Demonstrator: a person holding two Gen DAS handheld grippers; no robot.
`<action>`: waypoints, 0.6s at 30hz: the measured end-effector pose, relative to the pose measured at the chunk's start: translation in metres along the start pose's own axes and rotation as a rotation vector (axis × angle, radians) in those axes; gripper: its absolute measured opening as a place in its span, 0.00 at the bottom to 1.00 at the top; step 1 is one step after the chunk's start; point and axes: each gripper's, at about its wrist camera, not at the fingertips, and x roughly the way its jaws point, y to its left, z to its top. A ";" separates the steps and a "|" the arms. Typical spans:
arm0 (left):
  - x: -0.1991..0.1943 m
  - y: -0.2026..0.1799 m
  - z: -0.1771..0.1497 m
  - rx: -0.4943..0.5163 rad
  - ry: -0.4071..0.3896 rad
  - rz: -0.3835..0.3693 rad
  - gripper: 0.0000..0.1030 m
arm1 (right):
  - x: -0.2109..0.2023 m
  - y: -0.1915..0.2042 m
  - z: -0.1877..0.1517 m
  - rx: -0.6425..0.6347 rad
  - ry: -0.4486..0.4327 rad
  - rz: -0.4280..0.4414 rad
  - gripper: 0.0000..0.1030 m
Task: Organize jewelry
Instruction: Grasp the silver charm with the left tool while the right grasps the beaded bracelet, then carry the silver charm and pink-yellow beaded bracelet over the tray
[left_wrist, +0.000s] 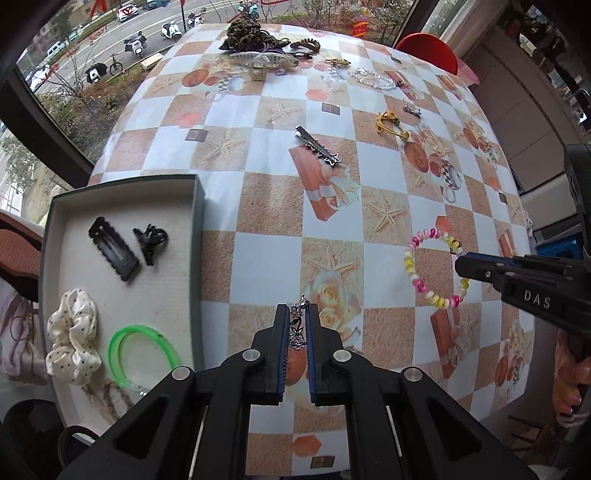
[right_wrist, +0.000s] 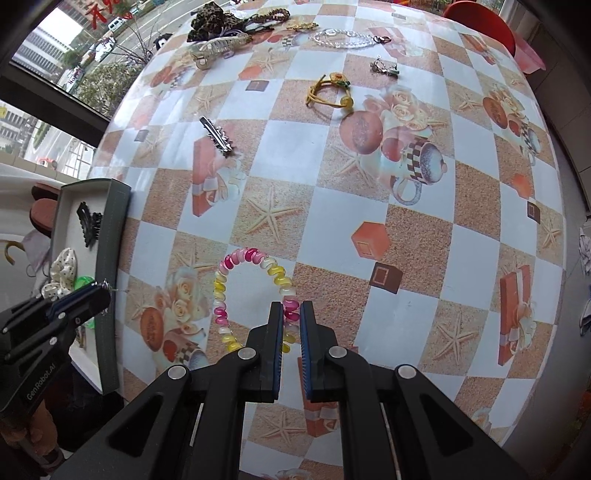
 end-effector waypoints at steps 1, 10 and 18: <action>-0.003 0.003 -0.002 -0.004 -0.004 0.001 0.12 | -0.002 0.000 -0.001 -0.003 -0.004 0.002 0.09; -0.029 0.038 -0.026 -0.069 -0.041 0.013 0.12 | -0.029 0.028 -0.004 -0.078 -0.031 0.027 0.09; -0.046 0.086 -0.052 -0.164 -0.064 0.043 0.12 | -0.028 0.092 0.013 -0.184 -0.035 0.074 0.09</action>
